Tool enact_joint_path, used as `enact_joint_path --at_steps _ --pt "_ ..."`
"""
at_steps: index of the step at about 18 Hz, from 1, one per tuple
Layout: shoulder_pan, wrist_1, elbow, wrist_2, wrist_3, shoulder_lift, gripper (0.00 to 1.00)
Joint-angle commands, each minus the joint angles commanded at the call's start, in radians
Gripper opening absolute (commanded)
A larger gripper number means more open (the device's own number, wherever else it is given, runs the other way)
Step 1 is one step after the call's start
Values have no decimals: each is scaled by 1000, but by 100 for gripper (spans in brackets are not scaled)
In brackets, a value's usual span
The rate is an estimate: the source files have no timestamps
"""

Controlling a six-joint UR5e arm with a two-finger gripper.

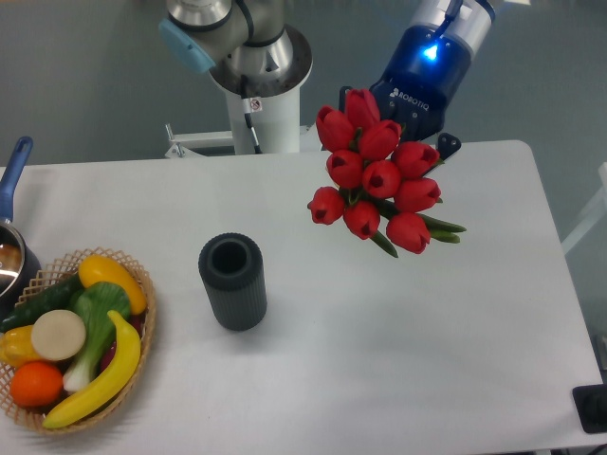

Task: Insert the flowers into the vase
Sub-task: 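Carry the red tulip bouquet with the gripper over the black vase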

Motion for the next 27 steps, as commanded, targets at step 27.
enact_joint_path --at_steps 27 --pt "-150 150 -28 -129 2 -64 39"
